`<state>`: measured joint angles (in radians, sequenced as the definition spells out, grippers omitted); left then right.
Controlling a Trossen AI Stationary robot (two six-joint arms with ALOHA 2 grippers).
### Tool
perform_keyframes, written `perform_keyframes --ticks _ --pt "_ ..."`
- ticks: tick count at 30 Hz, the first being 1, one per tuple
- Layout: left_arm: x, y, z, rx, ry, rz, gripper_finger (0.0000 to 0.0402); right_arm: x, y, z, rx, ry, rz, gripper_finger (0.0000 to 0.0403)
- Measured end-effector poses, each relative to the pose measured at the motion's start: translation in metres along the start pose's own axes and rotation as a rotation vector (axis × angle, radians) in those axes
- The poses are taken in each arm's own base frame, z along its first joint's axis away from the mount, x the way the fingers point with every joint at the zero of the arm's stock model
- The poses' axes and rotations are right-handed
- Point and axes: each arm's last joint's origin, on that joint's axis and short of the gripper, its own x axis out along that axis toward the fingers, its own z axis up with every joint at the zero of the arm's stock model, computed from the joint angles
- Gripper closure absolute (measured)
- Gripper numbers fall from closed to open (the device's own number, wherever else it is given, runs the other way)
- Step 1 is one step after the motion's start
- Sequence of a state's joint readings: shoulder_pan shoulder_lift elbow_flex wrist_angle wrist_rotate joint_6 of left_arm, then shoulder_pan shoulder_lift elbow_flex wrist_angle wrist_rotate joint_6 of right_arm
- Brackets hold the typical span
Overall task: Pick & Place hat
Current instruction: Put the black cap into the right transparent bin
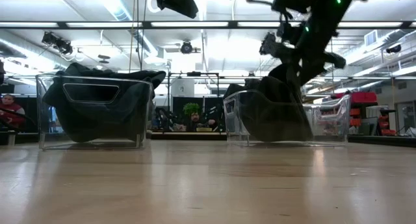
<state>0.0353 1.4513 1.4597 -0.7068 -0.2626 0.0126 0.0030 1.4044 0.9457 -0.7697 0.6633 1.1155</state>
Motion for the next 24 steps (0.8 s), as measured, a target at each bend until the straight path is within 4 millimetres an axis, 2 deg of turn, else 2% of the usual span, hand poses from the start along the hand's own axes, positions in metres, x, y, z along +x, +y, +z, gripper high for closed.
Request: perform_keyframes --ticks 7,11,14,18,24 --pt "0.000 -0.001 -0.009 0.024 0.089 -0.017 0.0259 -0.033 0.020 0.036 -0.149 -0.021 0.131 0.0237" --pt "-0.003 -0.011 -0.017 0.055 0.169 -0.166 0.0260 -0.055 0.032 0.053 -0.242 -0.082 0.217 0.0236" --pt "-0.010 -0.028 -0.028 0.143 0.264 -0.340 0.0260 -0.066 0.038 0.058 -0.293 -0.119 0.265 0.0236" --pt "-0.011 -0.059 -0.047 0.199 0.347 -0.508 0.0260 -0.071 0.043 0.055 -0.334 -0.145 0.303 0.0236" --pt "-0.025 -0.109 -0.075 0.231 0.447 -0.596 0.0260 -0.064 0.041 0.046 -0.353 -0.125 0.285 0.0236"
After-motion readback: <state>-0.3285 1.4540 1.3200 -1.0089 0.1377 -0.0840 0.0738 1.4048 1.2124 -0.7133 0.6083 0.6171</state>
